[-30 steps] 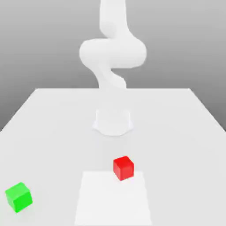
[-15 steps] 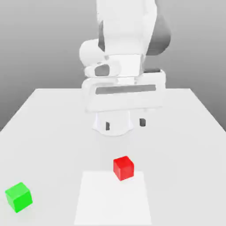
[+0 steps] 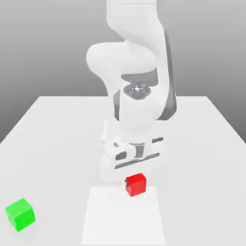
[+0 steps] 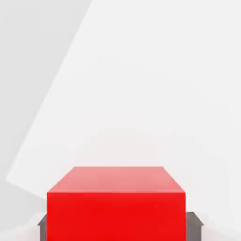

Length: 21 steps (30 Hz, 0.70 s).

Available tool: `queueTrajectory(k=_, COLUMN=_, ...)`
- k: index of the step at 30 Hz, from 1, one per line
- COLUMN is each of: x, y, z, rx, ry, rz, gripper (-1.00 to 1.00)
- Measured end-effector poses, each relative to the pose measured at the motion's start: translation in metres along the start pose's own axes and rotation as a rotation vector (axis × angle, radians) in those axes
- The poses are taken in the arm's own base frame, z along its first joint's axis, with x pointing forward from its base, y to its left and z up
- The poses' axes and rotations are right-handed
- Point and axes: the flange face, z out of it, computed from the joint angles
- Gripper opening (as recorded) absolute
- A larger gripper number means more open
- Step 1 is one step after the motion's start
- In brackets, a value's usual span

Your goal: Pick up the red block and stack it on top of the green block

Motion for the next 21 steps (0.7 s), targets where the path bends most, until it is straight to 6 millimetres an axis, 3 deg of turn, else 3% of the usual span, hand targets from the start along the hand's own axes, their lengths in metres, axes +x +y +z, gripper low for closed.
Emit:
queueTrajectory(k=3, x=0.000, y=0.000, z=-0.004, rx=0.001, ry=0.000, rz=-0.001, gripper=-1.00)
queueTrajectory(k=10, x=0.000, y=0.000, z=-0.054, rx=0.000, ry=0.000, rz=-0.001, gripper=-1.00)
queueTrajectory(k=12, x=0.016, y=0.008, z=-0.063, rx=0.002, ry=-0.003, rz=0.064, gripper=-1.00)
queueTrajectory(k=15, x=0.060, y=0.036, z=-0.071, rx=0.008, ry=-0.009, rz=0.232, gripper=-1.00)
queueTrajectory(k=21, x=0.142, y=0.137, z=-0.084, rx=0.011, ry=-0.013, rz=0.624, gripper=-1.00)
